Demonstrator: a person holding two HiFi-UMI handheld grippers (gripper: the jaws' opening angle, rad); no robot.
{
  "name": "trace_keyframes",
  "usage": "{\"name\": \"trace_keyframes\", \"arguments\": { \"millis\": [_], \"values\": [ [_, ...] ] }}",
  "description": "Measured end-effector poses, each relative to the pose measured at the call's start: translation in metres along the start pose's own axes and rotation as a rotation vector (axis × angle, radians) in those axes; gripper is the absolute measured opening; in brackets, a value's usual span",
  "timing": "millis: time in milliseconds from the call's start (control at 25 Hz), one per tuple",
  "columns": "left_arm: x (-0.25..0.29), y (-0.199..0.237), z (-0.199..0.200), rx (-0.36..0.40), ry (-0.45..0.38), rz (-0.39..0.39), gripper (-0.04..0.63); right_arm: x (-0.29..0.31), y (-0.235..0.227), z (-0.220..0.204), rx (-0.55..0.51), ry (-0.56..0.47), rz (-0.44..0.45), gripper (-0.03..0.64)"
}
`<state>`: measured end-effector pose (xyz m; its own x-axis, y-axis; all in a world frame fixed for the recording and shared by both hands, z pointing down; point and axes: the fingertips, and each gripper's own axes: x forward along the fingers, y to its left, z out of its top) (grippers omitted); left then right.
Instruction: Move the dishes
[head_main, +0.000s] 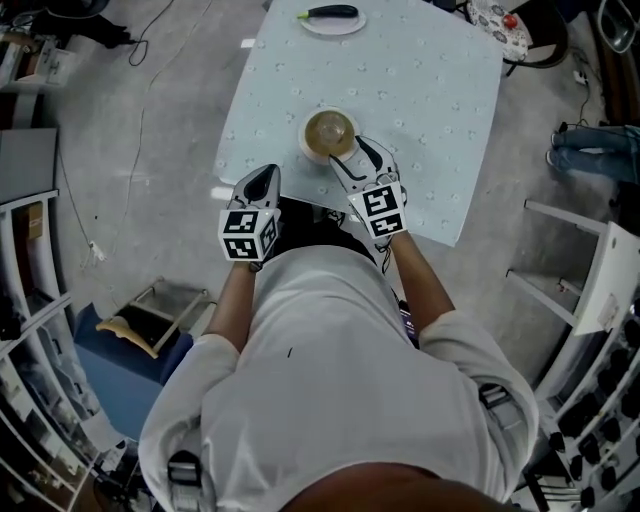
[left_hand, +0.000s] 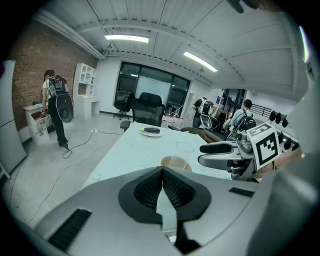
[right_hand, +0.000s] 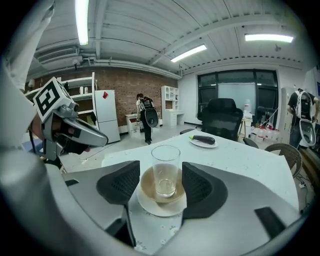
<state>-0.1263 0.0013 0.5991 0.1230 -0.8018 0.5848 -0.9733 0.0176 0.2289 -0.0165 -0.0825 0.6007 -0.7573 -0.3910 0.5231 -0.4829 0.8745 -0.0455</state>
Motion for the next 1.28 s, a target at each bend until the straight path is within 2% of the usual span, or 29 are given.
{"name": "trace_keyframes", "arguments": {
  "millis": [520, 1280],
  "values": [
    [0.007, 0.052, 0.004, -0.032, 0.032, 0.018, 0.02, 0.06, -0.008, -0.011, 0.009, 0.079, -0.008, 0.296],
    [0.024, 0.081, 0.01, -0.028, 0.072, -0.004, 0.02, 0.09, -0.006, -0.008, 0.027, 0.109, -0.017, 0.281]
  ]
}}
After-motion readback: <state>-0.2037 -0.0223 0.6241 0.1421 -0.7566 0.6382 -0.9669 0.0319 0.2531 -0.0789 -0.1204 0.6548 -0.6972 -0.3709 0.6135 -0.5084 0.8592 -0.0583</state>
